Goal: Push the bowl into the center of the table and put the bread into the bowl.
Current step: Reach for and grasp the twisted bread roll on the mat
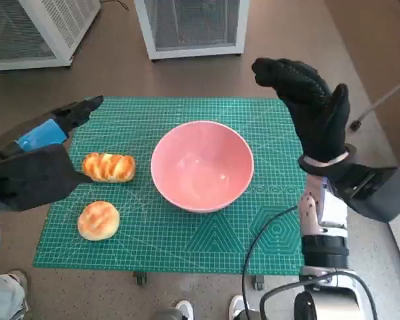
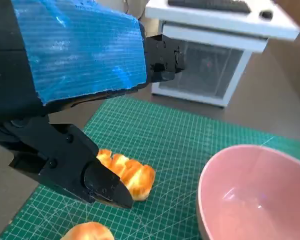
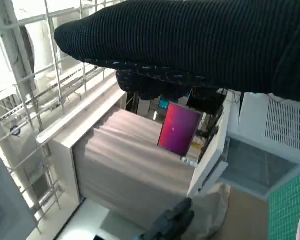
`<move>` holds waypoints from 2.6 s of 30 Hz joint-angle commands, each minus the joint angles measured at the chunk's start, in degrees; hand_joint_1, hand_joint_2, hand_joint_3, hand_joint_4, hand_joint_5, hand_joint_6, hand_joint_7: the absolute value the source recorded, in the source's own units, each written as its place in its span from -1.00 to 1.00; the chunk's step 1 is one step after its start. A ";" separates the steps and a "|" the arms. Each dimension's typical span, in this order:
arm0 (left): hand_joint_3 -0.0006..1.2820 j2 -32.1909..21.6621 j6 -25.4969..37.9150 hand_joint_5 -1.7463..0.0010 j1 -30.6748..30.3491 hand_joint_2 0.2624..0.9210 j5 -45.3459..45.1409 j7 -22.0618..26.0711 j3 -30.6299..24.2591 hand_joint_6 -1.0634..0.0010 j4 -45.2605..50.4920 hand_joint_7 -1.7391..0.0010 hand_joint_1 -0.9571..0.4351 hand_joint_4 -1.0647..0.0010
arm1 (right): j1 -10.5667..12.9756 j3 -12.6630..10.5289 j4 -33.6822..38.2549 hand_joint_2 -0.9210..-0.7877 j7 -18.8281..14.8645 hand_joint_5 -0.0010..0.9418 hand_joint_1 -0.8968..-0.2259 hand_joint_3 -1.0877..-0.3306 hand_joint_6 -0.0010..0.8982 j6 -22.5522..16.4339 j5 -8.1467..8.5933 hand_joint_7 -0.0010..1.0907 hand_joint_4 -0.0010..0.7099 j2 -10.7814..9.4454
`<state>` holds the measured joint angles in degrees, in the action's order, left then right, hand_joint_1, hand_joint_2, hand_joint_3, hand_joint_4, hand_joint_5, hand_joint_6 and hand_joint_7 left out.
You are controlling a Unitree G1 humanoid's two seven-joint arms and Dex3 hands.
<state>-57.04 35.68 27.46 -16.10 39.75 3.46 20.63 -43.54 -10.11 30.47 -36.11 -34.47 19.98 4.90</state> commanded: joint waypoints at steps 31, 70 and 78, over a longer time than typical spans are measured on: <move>-0.95 10.42 -6.80 1.00 15.55 0.39 -17.06 1.04 19.75 0.60 -37.05 0.99 0.28 0.80 | 0.90 0.16 3.06 -1.00 0.06 -0.99 -0.35 0.07 -0.51 -1.34 0.55 -0.64 -0.46 0.07; -0.94 23.03 -25.79 0.95 20.83 0.53 -25.79 -16.17 27.34 0.28 -71.55 0.94 0.35 0.51 | 2.53 0.12 0.77 -1.00 0.48 -0.99 -0.32 0.06 -0.54 0.38 1.00 -0.59 -0.44 0.05; -0.92 24.82 -28.42 0.70 22.25 0.76 -27.31 -21.12 28.70 -0.02 -78.58 0.93 0.43 -0.03 | 2.88 0.00 -0.48 -1.00 0.55 -0.98 -0.32 0.06 -0.54 1.32 1.26 -0.58 -0.42 0.27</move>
<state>-33.37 8.23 49.19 -42.66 19.55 31.25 -55.14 -41.98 -10.02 30.23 -35.99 -34.22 20.53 4.94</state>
